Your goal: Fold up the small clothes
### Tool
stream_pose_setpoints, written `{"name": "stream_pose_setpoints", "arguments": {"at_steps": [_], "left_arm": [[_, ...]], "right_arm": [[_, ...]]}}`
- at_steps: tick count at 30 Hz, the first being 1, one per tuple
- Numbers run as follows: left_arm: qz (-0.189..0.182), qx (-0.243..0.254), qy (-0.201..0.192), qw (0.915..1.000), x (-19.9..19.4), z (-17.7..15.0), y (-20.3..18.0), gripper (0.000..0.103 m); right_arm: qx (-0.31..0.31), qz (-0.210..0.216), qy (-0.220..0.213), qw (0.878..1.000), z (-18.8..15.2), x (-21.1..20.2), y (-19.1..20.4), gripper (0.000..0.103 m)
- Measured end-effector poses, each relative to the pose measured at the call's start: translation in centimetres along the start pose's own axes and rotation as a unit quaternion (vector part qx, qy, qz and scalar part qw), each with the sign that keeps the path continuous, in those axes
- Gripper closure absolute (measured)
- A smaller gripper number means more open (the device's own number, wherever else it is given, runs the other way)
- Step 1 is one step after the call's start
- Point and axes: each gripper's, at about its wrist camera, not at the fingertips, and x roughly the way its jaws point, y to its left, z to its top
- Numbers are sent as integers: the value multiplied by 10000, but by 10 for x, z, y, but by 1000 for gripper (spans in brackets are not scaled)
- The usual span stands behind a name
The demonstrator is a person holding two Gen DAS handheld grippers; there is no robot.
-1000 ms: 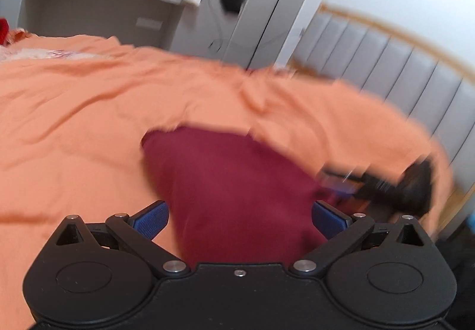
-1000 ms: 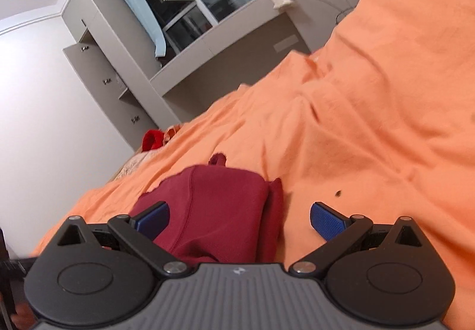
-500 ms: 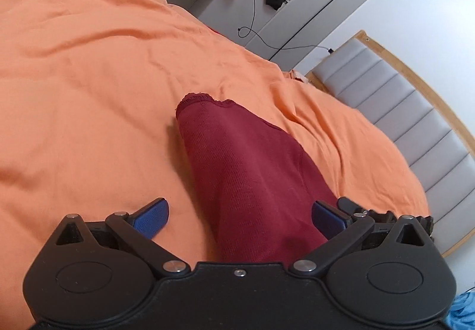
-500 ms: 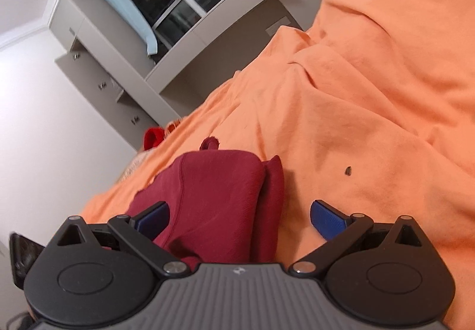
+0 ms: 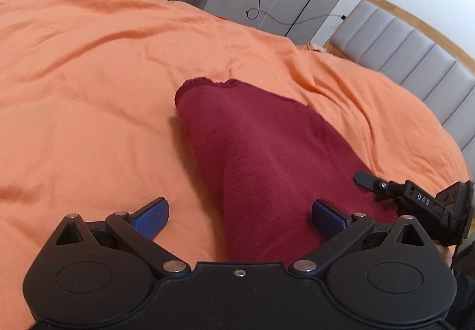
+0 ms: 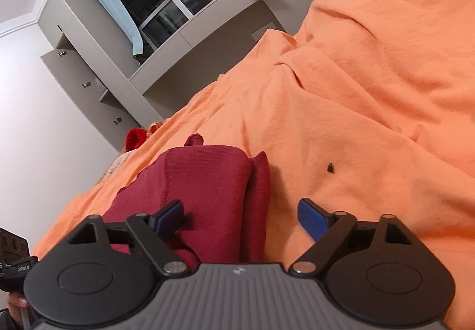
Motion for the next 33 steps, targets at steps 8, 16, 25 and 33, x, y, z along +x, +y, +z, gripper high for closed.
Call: {"name": "stream_pose_setpoints", "arguments": {"at_steps": [8,16,25,33], "left_arm": [[-9,80,40,10000,4,-2,3,0],[-19,103,-13,9999,5,-5,4,0],[-41,96,-20,9999,6,-6,4,0],[-95,137,-63,9998,3,4,-9,40]], "right_arm": [[-335,-339,40,9989,-1,5,12,19],[-481,-190,93,9986,-2,4,18,49],[-383,-182,181,9989,0,6,14,49],[-868,-123,-108,9961,1,-5,44,83]]}}
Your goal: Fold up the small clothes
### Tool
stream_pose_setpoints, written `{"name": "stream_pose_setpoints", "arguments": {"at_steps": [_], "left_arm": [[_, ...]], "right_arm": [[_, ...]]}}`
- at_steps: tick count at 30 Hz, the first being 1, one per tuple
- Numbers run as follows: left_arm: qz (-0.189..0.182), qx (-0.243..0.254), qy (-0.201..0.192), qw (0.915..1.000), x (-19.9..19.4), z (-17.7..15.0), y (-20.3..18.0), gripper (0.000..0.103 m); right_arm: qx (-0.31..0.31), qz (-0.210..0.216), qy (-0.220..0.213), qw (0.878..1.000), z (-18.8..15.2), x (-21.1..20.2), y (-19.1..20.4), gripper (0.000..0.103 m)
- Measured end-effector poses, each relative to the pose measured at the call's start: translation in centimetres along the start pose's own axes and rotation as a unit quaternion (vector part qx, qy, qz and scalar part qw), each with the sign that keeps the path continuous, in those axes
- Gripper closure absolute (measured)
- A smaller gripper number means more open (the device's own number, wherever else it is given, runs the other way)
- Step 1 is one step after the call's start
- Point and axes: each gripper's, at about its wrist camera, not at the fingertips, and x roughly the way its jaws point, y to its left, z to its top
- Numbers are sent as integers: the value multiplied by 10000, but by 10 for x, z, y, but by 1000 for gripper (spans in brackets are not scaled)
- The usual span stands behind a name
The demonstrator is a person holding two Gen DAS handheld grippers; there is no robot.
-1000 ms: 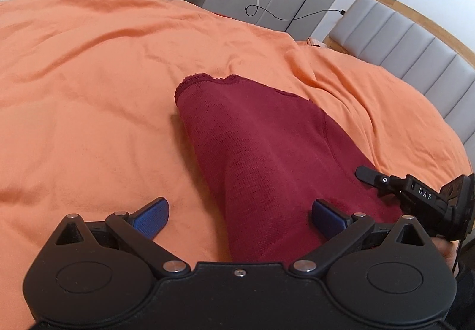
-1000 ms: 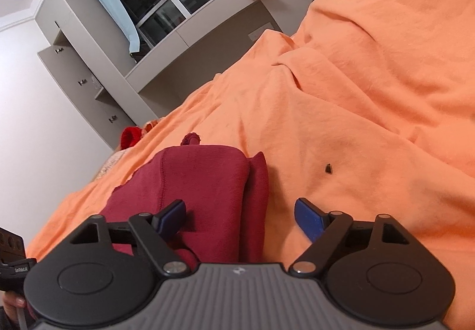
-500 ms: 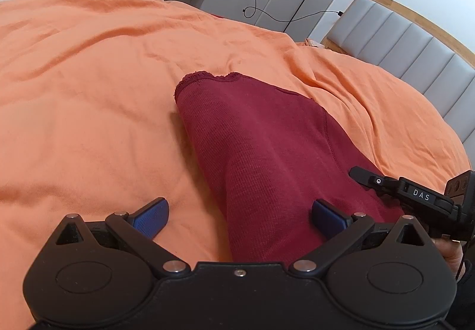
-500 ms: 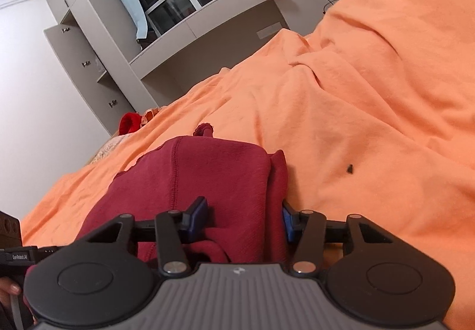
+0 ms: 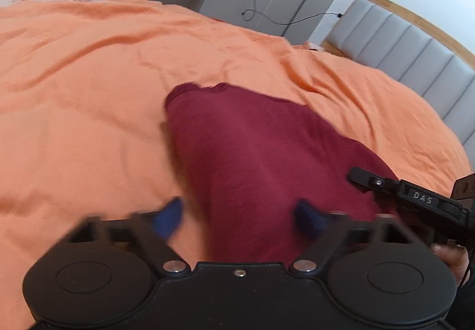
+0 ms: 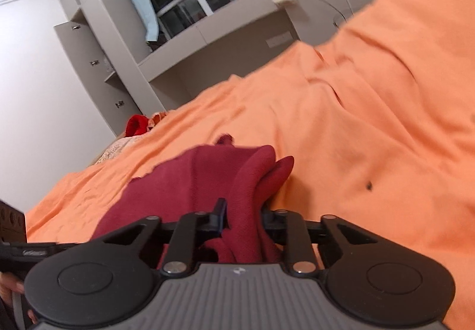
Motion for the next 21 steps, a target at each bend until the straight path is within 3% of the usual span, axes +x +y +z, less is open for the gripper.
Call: {"name": "stream_pose_setpoints", "arguments": {"at_steps": [1,5,10,14,18,21], "left_arm": [[-33,-18,-14,10000,0,2,-2,53],[20,-23,-256,9997,-8,8,-6,81],[68,344,-728,9967,-30,18,-22,86],[376,927,-1257,9870,-54,28,-38,86],[601,934,-1600,9809,-71,40,-36,86],[740,762,-1687,9799,-71,44,-23,86]], "right_arm": [[-71,9,-58,10000,1,-1,5,83],[-382,14,-288,9989,3,-7,24,84],[-650,54,-670,9956,5,-16,45,85],[-752,255,-1063,9912,9,-19,63,85],[-699,489,-1435,9860,16,-10,78,85],[-759,474,-1457,9853,16,6,86,85]]}}
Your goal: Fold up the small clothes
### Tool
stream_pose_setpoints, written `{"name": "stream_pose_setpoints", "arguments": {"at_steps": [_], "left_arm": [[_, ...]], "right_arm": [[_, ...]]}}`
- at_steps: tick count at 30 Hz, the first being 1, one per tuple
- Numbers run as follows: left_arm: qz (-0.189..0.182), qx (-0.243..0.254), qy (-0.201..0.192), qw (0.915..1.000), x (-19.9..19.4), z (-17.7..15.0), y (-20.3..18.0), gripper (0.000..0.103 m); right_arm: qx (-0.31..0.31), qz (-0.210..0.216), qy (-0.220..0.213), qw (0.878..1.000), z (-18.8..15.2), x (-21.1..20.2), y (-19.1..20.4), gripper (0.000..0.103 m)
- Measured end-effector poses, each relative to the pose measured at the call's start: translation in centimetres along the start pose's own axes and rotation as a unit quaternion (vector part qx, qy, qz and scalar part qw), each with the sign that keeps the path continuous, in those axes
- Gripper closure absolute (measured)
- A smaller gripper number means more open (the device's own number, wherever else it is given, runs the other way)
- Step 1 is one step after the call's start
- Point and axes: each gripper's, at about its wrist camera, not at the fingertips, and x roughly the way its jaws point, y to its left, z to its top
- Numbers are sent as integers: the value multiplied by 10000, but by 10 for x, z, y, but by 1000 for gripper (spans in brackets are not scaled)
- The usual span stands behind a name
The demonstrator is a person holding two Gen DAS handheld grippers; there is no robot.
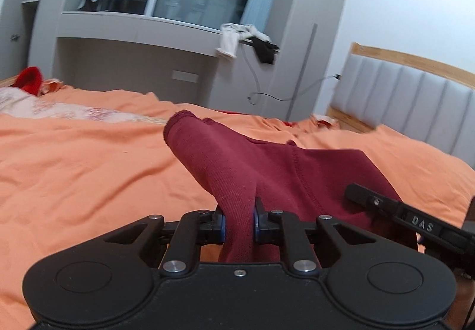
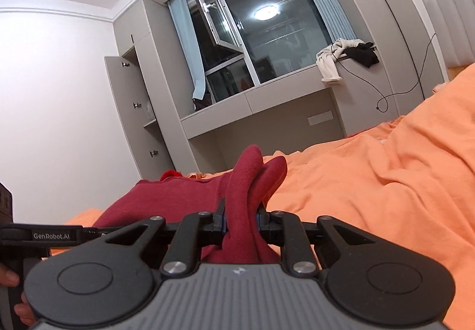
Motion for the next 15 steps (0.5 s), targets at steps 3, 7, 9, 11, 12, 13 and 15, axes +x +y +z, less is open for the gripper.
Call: {"name": "stream_pose_setpoints", "arguments": {"at_steps": [3,7,9,11,12,13,15], "left_arm": [[212,-176,319,9991,14,-7,13,85],[491,-353,803,9949,30,-16,22,79],[515,-397,867,9941,30,-18,24,72],[606,-391,899,9933,27,-17,23,53],[671,-382,914,9928,24,-19,22,42],[756,-383,915,9922,21,-21,20,21],[848,-327,854,9922,10,-26,14,6]], "right_arm": [[-3,-114,309,9995,-11,20,0,85],[33,-492,777,9958,-24,39,-10,83],[346,-593,898,9936,-25,41,-22,74],[514,-704,975,9914,-25,39,-31,66],[563,-769,996,9905,-26,37,-35,63],[617,-827,1035,9893,-26,35,-37,59],[726,-873,1069,9878,-27,31,-42,42]]}}
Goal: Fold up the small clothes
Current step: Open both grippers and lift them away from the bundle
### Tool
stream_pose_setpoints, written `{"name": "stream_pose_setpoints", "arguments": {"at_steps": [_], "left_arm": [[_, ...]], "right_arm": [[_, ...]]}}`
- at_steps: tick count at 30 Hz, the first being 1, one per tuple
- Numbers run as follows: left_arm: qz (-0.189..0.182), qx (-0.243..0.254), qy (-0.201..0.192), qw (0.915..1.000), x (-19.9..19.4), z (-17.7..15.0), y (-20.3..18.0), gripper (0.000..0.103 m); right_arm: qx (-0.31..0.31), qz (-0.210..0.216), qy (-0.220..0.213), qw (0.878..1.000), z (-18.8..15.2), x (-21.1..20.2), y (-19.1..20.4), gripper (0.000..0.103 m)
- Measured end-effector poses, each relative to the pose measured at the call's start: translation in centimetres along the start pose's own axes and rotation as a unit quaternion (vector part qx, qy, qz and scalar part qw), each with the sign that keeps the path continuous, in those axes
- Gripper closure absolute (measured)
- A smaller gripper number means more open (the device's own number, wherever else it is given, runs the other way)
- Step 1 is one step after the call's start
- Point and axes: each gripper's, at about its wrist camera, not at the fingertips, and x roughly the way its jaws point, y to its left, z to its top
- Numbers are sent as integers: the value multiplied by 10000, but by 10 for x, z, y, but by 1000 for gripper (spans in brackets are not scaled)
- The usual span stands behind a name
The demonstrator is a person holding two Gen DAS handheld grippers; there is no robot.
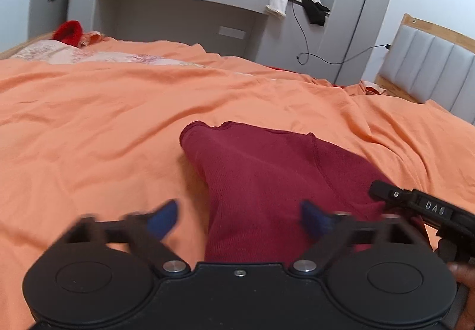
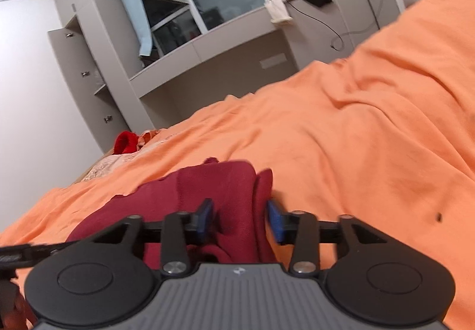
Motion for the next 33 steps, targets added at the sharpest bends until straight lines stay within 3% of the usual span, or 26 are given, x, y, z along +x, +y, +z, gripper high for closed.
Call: {"name": "stream_pose_setpoints", "arguments": {"at_steps": [3,6,12,17,22,33], "left_arm": [[-49,377,-18,9993,-10,-15,-6,4],[205,599,-161,9979,-10,-29,-11,1],[296,611,-269,9973,-7,-44,-11,1],[396,634,-369,9965,-12,-45,-13,1],[612,707,-727,9930,-32,-46,-22,1],[621,855,-1325,9855,-96,-65,-35,1]], "right_arm": [[84,81,13,9999,1,-6,-8,29],[33,143,22,9999,3,-13,-11,15],[-129,169,-38,9998,1,-27,-6,2],[-336,101,-54,9994,-4,-38,-2,0],[-560,-14,-201,9982,-10,-58,3,0],[-1276,-151,-1132,9852,-34,-125,41,0]]}}
